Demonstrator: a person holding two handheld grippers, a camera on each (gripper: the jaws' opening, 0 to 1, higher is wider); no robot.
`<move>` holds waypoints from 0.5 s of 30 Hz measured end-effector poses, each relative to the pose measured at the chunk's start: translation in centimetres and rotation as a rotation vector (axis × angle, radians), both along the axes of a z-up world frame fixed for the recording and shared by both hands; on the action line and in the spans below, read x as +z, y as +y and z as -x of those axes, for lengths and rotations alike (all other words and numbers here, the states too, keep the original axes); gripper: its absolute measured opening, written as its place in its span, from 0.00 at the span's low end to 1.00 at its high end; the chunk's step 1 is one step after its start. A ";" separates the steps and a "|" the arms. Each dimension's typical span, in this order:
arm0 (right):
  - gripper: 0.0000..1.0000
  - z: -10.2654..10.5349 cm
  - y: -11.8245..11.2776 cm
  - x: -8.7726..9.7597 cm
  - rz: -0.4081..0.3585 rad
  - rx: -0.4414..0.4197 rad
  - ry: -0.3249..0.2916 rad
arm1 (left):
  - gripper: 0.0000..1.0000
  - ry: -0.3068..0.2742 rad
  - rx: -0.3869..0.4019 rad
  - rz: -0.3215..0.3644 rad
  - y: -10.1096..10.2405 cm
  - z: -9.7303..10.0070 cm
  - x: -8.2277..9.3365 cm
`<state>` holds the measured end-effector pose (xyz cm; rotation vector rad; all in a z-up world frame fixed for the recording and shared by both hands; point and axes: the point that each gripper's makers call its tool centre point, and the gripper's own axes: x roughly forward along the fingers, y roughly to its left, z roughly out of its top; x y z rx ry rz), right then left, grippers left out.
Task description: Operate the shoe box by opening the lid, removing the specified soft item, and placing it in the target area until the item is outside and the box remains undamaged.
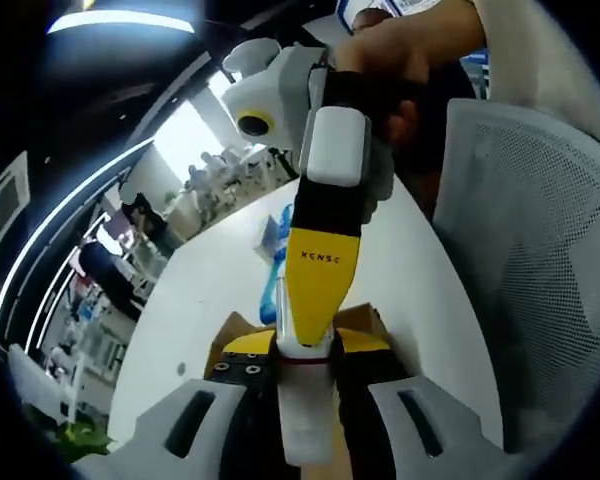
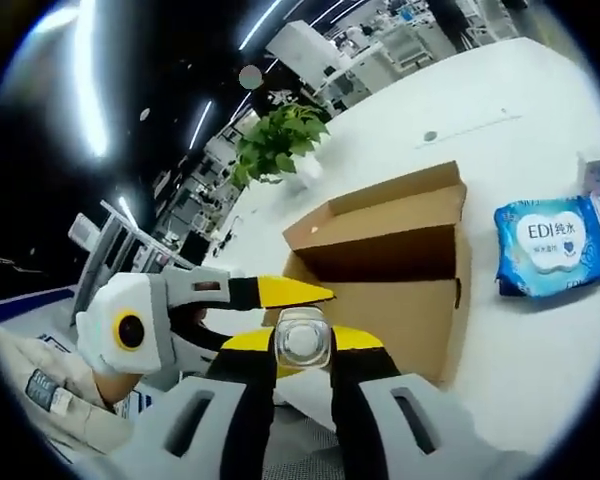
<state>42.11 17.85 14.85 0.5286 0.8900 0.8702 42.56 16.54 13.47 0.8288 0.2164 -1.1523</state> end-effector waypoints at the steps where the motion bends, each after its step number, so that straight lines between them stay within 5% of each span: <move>1: 0.17 0.1 0.0 0.0 0.001 0.003 0.002 | 0.21 -0.001 -0.007 0.001 0.0 0.0 0.0; 15: 0.16 -0.1 -0.1 0.3 -0.010 0.018 -0.017 | 0.22 -0.016 -0.056 -0.013 0.4 -0.1 -0.1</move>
